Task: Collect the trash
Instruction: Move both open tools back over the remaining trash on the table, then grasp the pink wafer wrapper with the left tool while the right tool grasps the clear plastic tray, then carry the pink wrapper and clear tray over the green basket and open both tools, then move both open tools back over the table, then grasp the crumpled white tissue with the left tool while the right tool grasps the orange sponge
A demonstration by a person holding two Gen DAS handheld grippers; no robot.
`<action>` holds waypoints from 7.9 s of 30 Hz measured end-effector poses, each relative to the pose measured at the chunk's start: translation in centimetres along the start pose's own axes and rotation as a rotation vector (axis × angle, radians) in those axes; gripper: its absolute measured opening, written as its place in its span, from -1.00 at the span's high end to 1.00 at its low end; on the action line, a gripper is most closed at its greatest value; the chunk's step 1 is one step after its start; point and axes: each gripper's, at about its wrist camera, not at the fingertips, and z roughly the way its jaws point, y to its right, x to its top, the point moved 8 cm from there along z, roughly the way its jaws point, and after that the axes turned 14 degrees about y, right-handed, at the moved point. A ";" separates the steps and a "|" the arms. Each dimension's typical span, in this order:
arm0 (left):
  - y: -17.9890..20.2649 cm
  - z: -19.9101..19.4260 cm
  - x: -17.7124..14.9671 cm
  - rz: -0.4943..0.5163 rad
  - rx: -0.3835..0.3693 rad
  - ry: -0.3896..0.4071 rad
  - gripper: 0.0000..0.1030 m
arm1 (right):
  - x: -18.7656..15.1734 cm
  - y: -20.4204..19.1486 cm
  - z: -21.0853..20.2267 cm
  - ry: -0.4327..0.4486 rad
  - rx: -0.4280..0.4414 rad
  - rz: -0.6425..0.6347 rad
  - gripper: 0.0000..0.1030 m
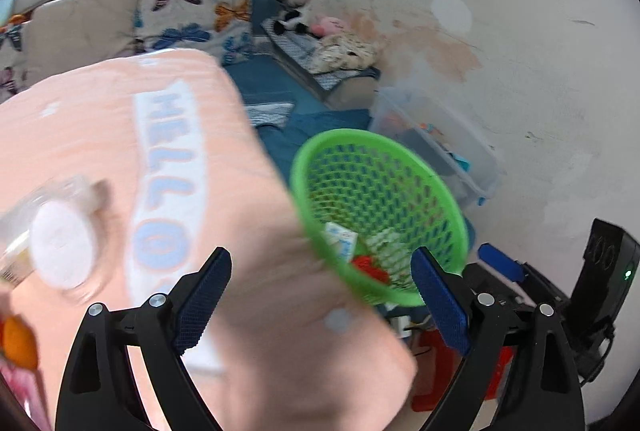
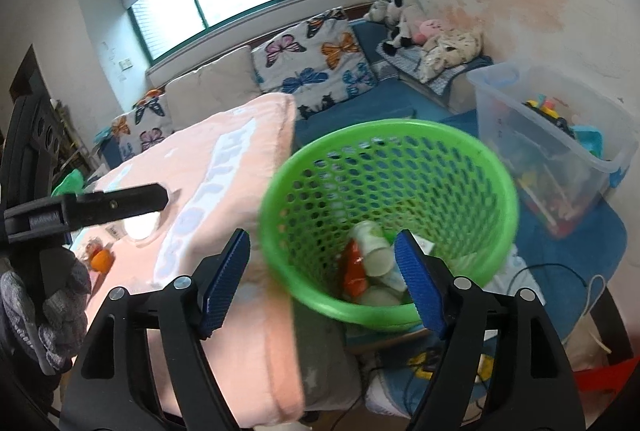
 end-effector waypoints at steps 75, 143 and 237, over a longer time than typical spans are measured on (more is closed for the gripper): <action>-29.5 -18.3 -11.8 -0.587 0.674 -0.026 -0.25 | -12.0 -21.0 6.6 -0.379 0.203 -0.100 -0.50; -18.7 -19.5 -5.6 -0.418 0.292 0.080 0.12 | -7.3 -18.7 4.3 -0.228 0.217 -0.173 0.07; -27.3 -12.6 -3.7 -0.191 0.560 0.057 -0.63 | -2.9 -15.8 5.0 -0.147 0.215 -0.171 -0.51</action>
